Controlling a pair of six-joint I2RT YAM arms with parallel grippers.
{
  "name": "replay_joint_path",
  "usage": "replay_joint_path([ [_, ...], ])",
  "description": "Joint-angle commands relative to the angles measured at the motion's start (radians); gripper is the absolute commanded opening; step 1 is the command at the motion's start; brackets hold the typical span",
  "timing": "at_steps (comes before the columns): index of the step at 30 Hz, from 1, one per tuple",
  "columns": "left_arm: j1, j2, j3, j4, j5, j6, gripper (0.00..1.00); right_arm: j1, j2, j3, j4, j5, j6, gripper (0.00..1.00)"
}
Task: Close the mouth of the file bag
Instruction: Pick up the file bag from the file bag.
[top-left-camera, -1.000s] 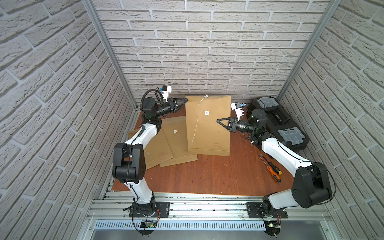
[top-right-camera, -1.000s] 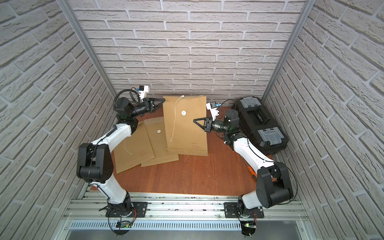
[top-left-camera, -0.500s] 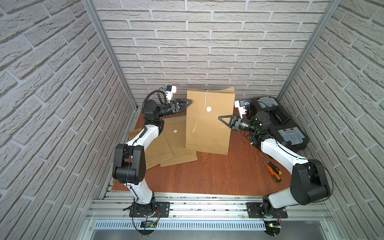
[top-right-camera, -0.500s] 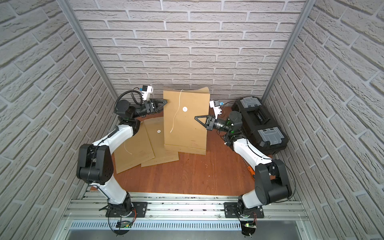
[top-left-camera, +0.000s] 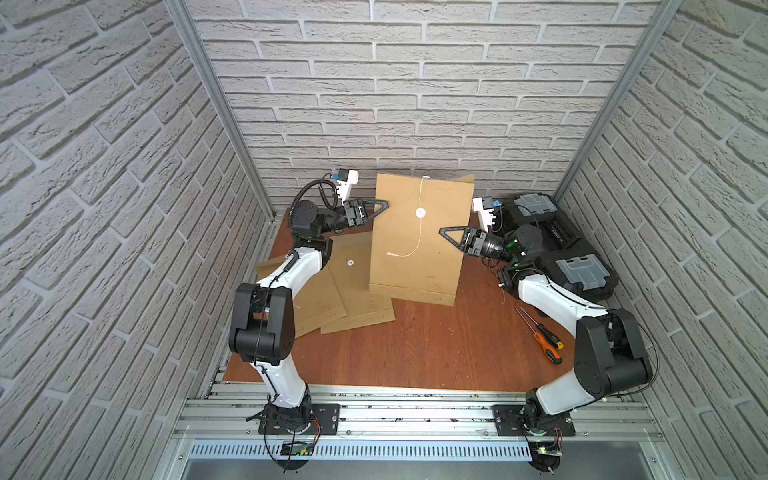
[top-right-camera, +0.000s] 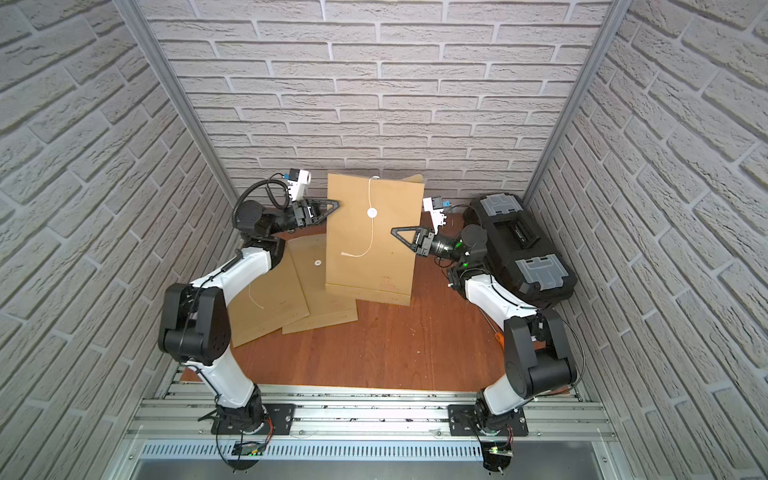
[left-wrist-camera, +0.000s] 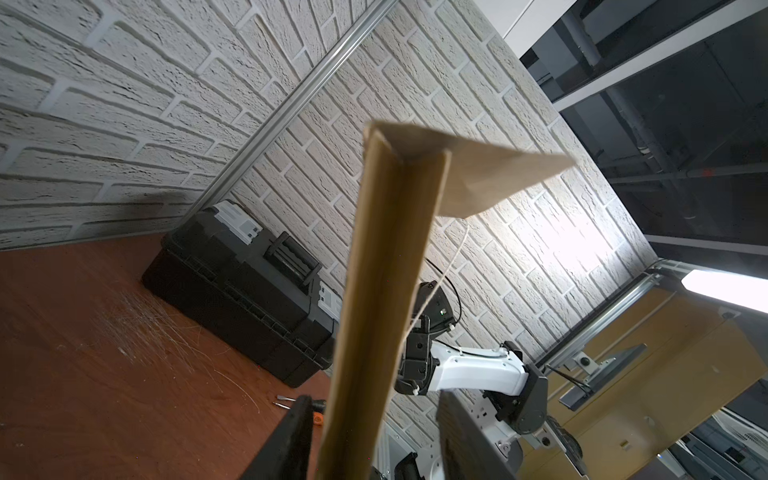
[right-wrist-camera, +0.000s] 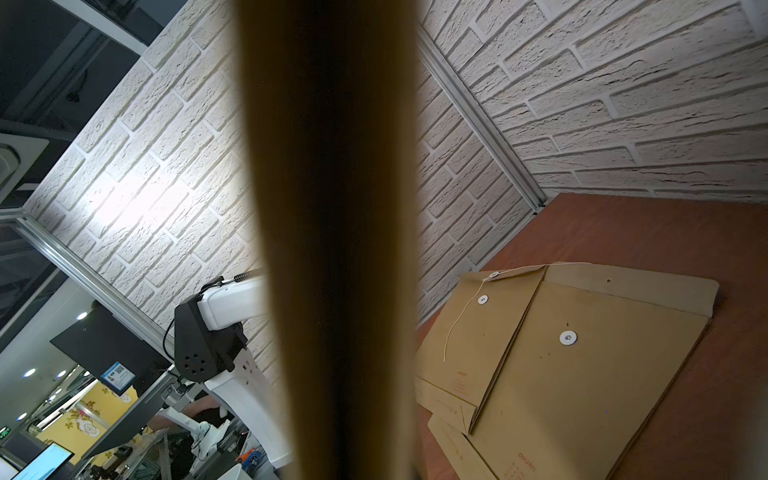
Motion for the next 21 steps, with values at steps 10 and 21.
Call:
replay_joint_path([
  [10,-0.048,0.003,-0.002,-0.036,0.059,0.116,0.40,-0.004,0.001,0.049,0.031,-0.002,-0.004,0.03],
  [21,-0.032,-0.060,0.037,-0.383,0.010,0.393,0.18,-0.004,-0.012,0.041,-0.063,-0.003,-0.067,0.03],
])
